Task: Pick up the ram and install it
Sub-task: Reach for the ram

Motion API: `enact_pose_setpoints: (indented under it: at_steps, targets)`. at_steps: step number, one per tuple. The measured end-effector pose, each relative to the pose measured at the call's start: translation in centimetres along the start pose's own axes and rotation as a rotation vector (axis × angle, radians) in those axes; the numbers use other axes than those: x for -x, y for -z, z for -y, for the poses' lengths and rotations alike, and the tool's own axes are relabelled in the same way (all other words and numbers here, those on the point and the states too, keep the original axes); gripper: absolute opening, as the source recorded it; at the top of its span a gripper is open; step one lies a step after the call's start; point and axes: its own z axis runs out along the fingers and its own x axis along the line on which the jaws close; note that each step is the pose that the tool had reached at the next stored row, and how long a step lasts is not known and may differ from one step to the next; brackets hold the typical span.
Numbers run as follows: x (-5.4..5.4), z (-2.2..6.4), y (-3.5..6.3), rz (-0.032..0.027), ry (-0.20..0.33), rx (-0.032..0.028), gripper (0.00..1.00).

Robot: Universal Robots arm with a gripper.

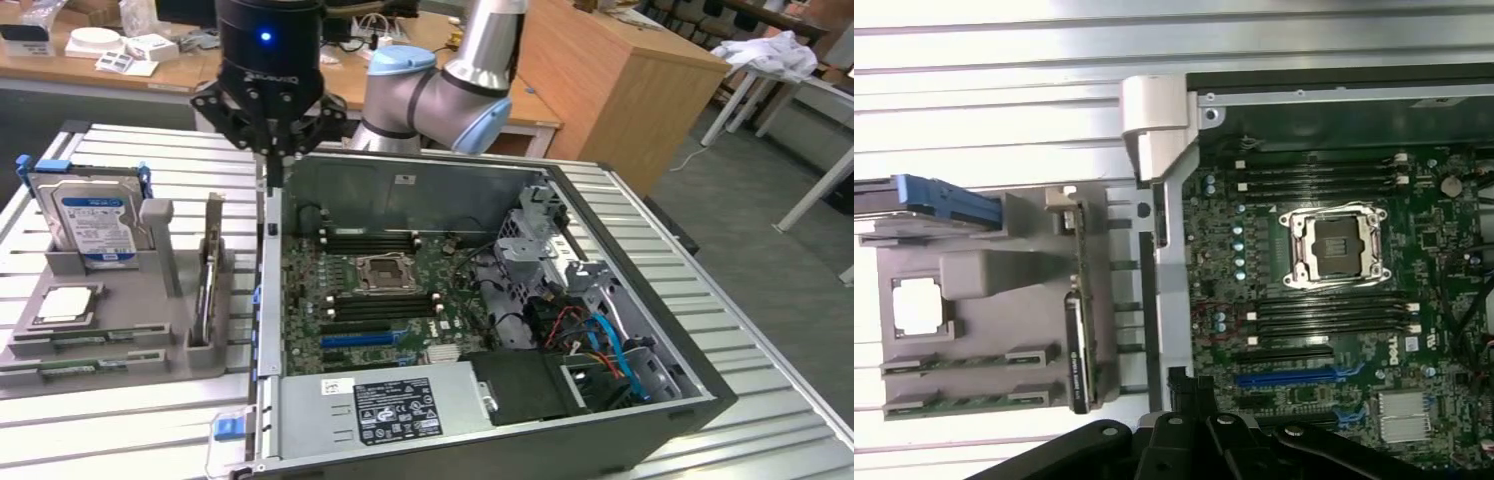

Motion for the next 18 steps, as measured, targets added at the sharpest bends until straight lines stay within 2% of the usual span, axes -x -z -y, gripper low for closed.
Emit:
enact_pose_setpoints:
  at_steps: [18]
  targets:
    - [-5.0, 0.38, 0.06, -0.0073, 0.000, -0.0005, 0.11]
